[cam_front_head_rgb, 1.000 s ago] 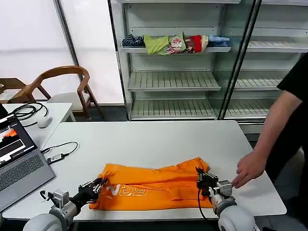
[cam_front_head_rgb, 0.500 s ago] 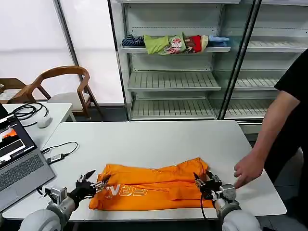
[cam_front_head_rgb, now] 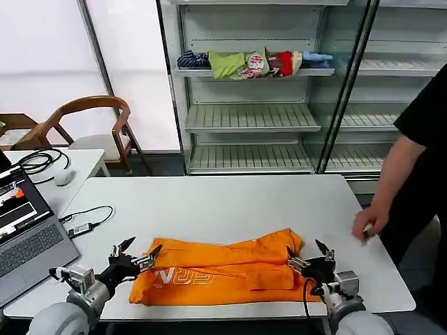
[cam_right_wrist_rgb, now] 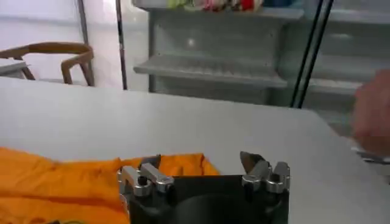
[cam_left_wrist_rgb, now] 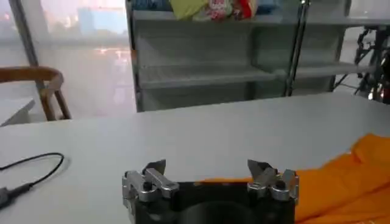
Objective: Fold and organize the clothes.
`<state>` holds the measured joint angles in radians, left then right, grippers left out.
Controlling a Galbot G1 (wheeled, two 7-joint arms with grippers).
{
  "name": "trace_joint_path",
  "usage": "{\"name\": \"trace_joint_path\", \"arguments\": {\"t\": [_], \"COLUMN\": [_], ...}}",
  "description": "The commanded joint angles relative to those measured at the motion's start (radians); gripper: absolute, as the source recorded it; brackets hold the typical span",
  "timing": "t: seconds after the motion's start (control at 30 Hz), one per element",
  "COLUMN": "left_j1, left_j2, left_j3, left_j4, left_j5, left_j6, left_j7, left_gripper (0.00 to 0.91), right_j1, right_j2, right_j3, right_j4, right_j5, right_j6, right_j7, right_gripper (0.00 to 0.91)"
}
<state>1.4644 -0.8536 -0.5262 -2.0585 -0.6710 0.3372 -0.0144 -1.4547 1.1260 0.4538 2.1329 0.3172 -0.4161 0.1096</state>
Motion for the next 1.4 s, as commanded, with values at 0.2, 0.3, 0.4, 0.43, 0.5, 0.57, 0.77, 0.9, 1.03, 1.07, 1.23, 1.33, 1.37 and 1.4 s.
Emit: {"name": "trace_joint_path", "arguments": {"t": [0.2, 0.3, 0.4, 0.43, 0.5, 0.57, 0.77, 0.9, 1.03, 1.07, 1.23, 1.33, 1.37, 1.4], "left_j1": [0.006, 0.003, 0.002, 0.003, 0.005, 0.004, -0.02, -0.055, -0.084, -0.092, -0.119, -0.129, -0.134, -0.137], "left_j2": [-0.034, -0.039, -0.043, -0.044, -0.049, -0.055, -0.059, -0.057, -0.052, -0.051, -0.05, -0.05, -0.05, -0.051], "left_j3": [0.017, 0.02, 0.028, 0.03, 0.035, 0.038, 0.039, 0.047, 0.06, 0.056, 0.04, 0.037, 0.035, 0.033], "left_j4": [0.028, 0.034, 0.029, 0.025, 0.017, 0.016, 0.033, 0.086, 0.106, 0.112, 0.127, 0.139, 0.141, 0.149], "left_j5": [0.224, 0.242, 0.242, 0.242, 0.24, 0.241, 0.307, 0.572, 0.784, 0.815, 0.983, 0.989, 0.989, 0.989], "left_j6": [-0.217, -0.236, -0.236, -0.232, -0.225, -0.225, -0.238, -0.343, -0.409, -0.432, -0.463, -0.488, -0.491, -0.5], "left_j7": [-0.028, -0.026, -0.029, -0.031, -0.036, -0.036, -0.035, -0.043, -0.118, -0.116, -0.107, -0.092, -0.088, -0.082], "left_gripper": [0.907, 0.907, 0.907, 0.907, 0.907, 0.907, 0.907, 0.907, 0.907, 0.907, 0.907, 0.907, 0.907, 0.907], "right_j1": [-0.028, -0.028, -0.03, -0.031, -0.034, -0.037, -0.031, -0.014, -0.011, -0.012, -0.016, -0.021, -0.021, -0.024], "right_j2": [0.043, 0.051, 0.059, 0.06, 0.06, 0.061, 0.068, 0.075, 0.075, 0.075, 0.075, 0.076, 0.076, 0.077], "right_j3": [0.026, 0.027, 0.025, 0.026, 0.032, 0.042, 0.057, 0.056, 0.063, 0.066, 0.079, 0.084, 0.084, 0.087], "right_j4": [-0.025, -0.031, -0.041, -0.042, -0.045, -0.048, -0.062, -0.072, -0.076, -0.077, -0.08, -0.077, -0.077, -0.076], "right_j5": [-0.146, -0.155, -0.183, -0.186, -0.19, -0.2, -0.21, -0.228, -0.246, -0.245, -0.245, -0.246, -0.245, -0.245], "right_j6": [0.128, 0.142, 0.16, 0.162, 0.169, 0.176, 0.203, 0.208, 0.216, 0.216, 0.217, 0.217, 0.217, 0.216], "right_j7": [-0.048, -0.046, -0.043, -0.044, -0.046, -0.047, -0.062, -0.059, -0.063, -0.063, -0.069, -0.071, -0.07, -0.071], "right_gripper": [0.907, 0.907, 0.907, 0.907, 0.907, 0.907, 0.907, 0.907, 0.907, 0.907, 0.907, 0.907, 0.907, 0.907]}}
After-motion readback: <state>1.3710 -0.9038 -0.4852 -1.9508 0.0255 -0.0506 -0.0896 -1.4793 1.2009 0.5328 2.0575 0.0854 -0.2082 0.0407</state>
